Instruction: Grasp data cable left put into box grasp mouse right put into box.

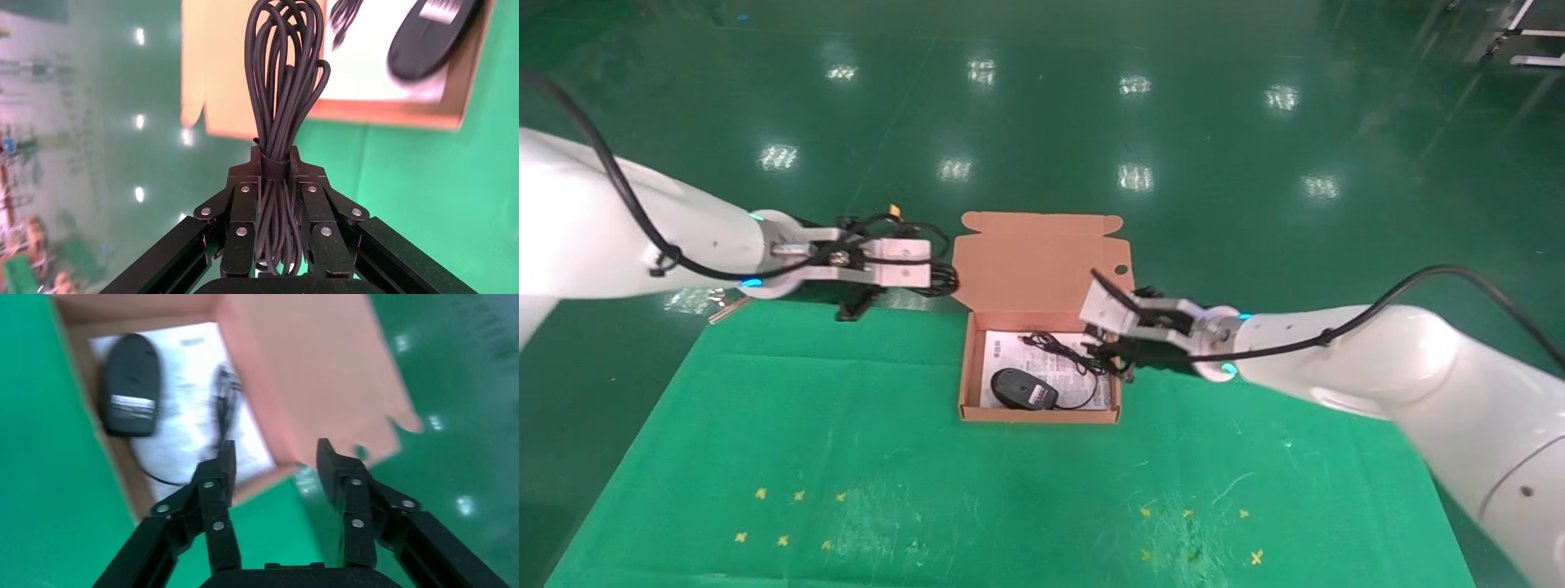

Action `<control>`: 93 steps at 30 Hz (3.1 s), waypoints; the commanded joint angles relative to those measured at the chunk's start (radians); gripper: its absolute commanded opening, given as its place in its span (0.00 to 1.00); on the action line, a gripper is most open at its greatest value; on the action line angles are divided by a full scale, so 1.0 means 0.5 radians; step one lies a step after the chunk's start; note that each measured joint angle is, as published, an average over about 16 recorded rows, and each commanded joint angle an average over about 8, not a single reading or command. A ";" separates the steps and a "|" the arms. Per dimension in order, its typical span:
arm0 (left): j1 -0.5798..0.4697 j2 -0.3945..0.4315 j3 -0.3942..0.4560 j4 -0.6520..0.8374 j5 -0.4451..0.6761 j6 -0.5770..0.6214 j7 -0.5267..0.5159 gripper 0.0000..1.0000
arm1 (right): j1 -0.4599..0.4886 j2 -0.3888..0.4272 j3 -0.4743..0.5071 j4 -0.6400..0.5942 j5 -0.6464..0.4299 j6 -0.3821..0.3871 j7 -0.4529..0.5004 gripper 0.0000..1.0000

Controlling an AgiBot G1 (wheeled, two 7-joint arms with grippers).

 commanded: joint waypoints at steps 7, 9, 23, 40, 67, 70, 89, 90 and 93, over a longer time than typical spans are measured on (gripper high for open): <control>0.085 0.227 -0.017 0.418 -0.238 -0.381 0.392 0.00 | 0.077 0.273 0.005 0.270 -0.054 0.055 0.121 1.00; 0.097 0.270 -0.010 0.518 -0.310 -0.453 0.492 0.00 | 0.097 0.341 0.000 0.356 -0.077 0.064 0.168 1.00; 0.176 0.324 0.279 0.740 -0.864 -0.732 0.917 0.00 | 0.212 0.734 -0.062 0.919 -0.289 0.093 0.578 1.00; 0.165 0.328 0.441 0.777 -1.212 -0.790 0.982 1.00 | 0.265 0.811 -0.123 1.081 -0.493 0.113 0.768 1.00; -0.067 0.218 0.340 0.690 -1.242 -0.868 0.851 1.00 | 0.487 0.825 -0.030 1.085 -0.524 0.131 0.681 1.00; -0.083 0.203 0.314 0.682 -1.273 -0.865 0.839 1.00 | 0.497 0.833 -0.014 1.097 -0.518 0.100 0.667 1.00; 0.287 -0.221 -0.159 0.288 -1.821 -0.311 0.697 1.00 | 0.028 0.921 0.547 1.185 0.012 -0.517 0.549 1.00; 0.309 -0.245 -0.185 0.265 -1.852 -0.280 0.689 1.00 | 0.000 0.926 0.578 1.190 0.042 -0.551 0.542 1.00; 0.373 -0.316 -0.263 0.199 -1.941 -0.186 0.666 1.00 | -0.080 0.940 0.672 1.204 0.132 -0.652 0.523 1.00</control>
